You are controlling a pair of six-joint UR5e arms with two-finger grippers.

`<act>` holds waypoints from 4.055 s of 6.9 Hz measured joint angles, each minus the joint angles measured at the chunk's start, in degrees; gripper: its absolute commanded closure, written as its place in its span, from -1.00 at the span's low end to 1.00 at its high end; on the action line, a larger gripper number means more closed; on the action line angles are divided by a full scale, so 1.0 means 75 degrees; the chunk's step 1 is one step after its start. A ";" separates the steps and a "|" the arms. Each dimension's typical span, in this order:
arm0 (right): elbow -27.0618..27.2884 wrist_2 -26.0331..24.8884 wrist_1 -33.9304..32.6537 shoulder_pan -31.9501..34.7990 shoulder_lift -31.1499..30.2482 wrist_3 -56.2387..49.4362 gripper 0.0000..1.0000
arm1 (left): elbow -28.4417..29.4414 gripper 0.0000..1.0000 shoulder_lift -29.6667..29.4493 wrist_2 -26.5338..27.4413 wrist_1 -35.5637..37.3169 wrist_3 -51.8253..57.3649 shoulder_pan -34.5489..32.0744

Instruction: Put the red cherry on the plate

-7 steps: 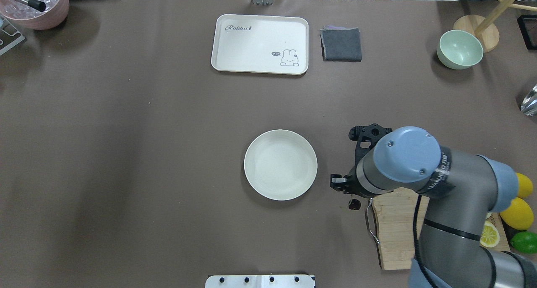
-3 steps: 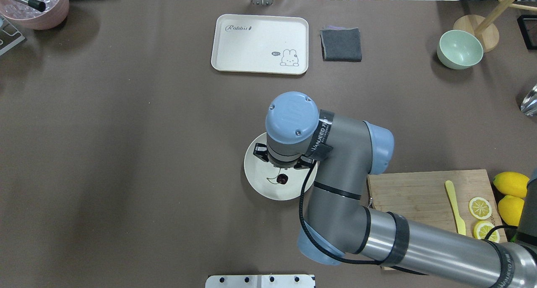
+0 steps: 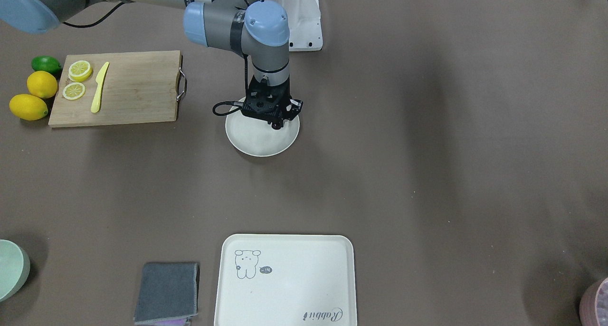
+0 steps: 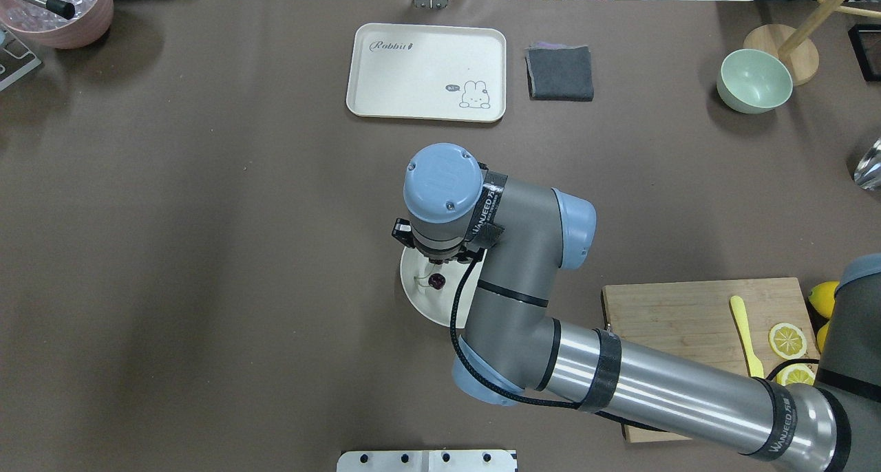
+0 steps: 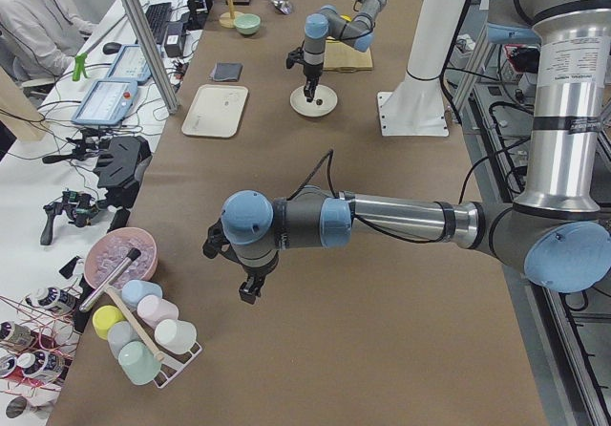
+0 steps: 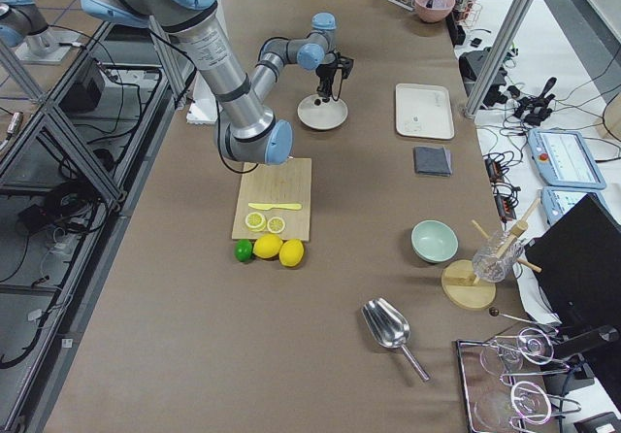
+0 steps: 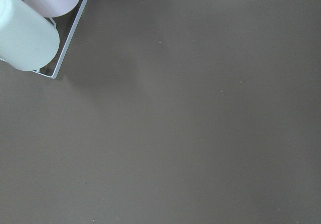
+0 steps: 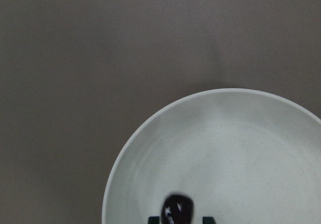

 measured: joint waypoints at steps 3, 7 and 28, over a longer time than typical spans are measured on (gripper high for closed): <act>-0.0039 -0.0114 0.0054 0.0112 -0.0080 -0.0030 -1.00 | 0.0059 -0.95 0.0003 0.0000 0.0000 -0.0016 0.0007; 0.1556 0.0127 0.0023 0.0975 -0.1806 -0.1178 -1.00 | 0.0260 -0.95 0.0035 0.0597 -0.0037 -0.0946 0.0011; 0.0164 0.3175 0.0953 0.9325 -0.7555 -1.2731 -1.00 | -0.0559 -0.96 0.0107 0.1102 -0.0375 -0.3679 0.1564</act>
